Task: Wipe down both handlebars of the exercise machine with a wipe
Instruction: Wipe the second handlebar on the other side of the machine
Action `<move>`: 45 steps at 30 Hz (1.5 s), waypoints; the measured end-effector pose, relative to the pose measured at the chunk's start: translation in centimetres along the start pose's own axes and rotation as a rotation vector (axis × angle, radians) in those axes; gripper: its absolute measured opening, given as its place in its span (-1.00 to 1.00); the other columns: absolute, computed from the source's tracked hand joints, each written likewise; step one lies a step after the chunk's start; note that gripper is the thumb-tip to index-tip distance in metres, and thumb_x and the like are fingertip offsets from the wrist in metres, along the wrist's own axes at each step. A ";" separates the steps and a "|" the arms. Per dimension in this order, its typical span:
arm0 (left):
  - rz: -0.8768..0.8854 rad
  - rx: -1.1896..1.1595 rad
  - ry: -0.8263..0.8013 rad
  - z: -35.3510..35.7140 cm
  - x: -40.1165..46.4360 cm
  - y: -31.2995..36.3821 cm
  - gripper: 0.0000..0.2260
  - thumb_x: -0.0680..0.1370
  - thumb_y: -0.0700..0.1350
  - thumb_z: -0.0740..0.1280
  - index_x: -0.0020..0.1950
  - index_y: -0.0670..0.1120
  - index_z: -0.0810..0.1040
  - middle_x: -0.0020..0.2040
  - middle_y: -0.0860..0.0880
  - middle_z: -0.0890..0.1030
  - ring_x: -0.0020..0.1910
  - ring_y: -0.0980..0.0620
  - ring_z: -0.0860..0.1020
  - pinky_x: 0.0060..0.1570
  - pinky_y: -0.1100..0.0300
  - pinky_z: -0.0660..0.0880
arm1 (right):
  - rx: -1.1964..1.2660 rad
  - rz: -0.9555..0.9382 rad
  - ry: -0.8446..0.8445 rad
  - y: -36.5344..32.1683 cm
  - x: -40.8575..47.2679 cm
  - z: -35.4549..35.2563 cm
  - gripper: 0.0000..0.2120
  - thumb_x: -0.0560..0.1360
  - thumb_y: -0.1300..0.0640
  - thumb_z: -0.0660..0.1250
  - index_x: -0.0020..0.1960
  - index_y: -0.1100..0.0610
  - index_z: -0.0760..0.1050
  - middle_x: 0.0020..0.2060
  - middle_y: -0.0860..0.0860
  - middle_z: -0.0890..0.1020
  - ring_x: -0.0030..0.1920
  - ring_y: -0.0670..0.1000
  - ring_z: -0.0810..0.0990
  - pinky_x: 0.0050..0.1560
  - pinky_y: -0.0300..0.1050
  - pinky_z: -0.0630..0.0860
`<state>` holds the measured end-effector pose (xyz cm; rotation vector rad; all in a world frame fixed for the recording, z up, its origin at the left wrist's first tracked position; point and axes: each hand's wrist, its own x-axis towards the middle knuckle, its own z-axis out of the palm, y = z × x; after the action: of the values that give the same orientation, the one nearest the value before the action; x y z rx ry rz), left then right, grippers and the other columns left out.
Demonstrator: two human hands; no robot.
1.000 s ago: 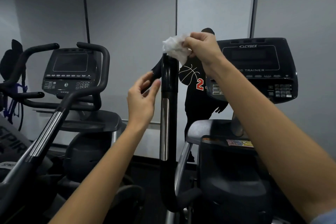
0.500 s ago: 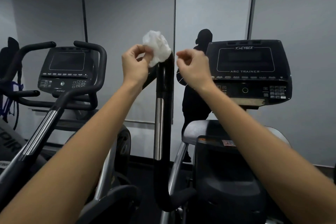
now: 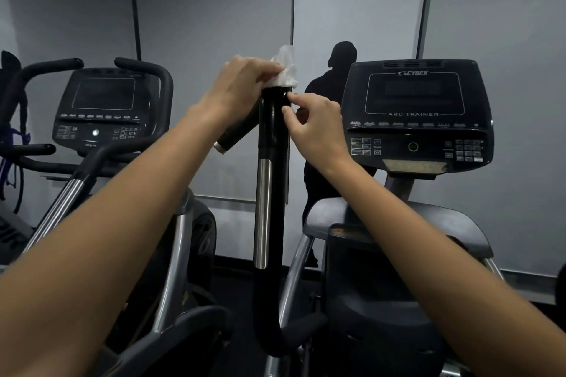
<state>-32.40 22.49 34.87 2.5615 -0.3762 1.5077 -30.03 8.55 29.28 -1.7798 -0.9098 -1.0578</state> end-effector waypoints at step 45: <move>-0.182 0.078 0.056 2.6 1.8 -3.1 -0.88 0.46 -0.38 0.23 -0.21 -0.32 0.54 -0.23 -0.26 0.56 -0.24 -0.19 0.53 -0.09 -0.06 0.53 | -0.105 0.004 -0.047 -0.5 -0.6 0.7 -0.69 0.55 0.07 0.28 0.22 0.21 0.50 -0.03 0.07 0.58 -0.08 -0.03 0.49 -0.16 -0.33 0.16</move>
<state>-28.52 24.61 35.22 2.5251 -0.0762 1.5517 -30.49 9.28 28.72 -1.8997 -0.8929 -1.0829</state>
